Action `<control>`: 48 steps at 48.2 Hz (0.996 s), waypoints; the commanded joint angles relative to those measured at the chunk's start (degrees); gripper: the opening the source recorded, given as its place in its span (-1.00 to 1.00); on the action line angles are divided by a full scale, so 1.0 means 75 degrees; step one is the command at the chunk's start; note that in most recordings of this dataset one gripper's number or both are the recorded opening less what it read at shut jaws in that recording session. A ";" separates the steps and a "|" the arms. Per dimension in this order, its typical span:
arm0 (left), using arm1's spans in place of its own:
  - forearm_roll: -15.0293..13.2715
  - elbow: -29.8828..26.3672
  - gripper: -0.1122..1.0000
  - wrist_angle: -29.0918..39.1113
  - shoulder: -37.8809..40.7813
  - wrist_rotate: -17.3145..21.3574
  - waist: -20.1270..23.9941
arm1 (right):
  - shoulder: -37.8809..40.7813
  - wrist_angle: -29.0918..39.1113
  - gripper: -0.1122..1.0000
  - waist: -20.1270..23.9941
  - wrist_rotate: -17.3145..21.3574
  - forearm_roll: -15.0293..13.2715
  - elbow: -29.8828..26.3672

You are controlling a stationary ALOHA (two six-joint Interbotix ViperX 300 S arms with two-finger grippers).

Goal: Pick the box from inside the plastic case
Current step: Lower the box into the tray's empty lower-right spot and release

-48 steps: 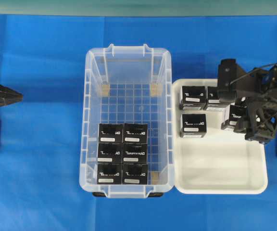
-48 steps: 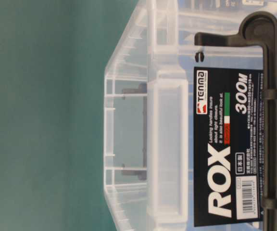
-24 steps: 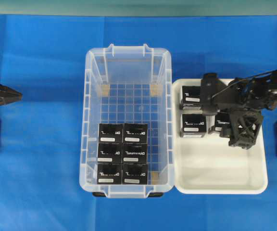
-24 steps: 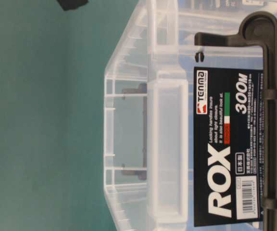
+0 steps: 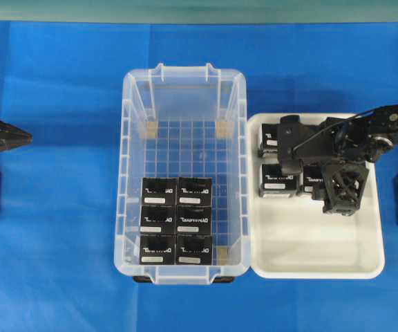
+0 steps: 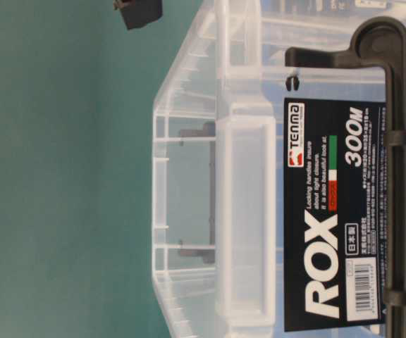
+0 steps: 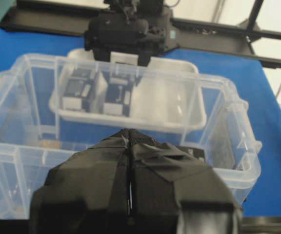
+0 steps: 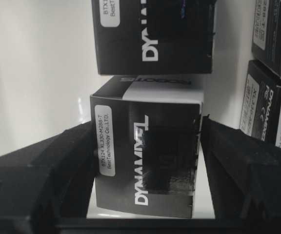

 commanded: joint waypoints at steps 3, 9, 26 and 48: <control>0.0023 -0.0223 -0.90 -0.0035 0.0082 -0.0012 0.0023 | 0.0047 -0.0105 0.43 -0.0012 -0.0023 0.0000 -0.0035; 0.0012 -0.0223 -0.90 -0.0035 0.0105 -0.0012 0.0023 | 0.0059 -0.0117 0.43 -0.0035 -0.0023 0.0000 -0.0047; 0.0023 -0.0223 -0.90 -0.0035 0.0105 -0.0023 0.0023 | 0.0059 -0.0258 0.70 -0.0035 0.0012 -0.0012 -0.0070; 0.0023 -0.0246 -0.90 -0.0035 0.0105 -0.0012 0.0023 | -0.0832 0.0141 0.91 -0.0129 0.0305 0.0000 -0.0621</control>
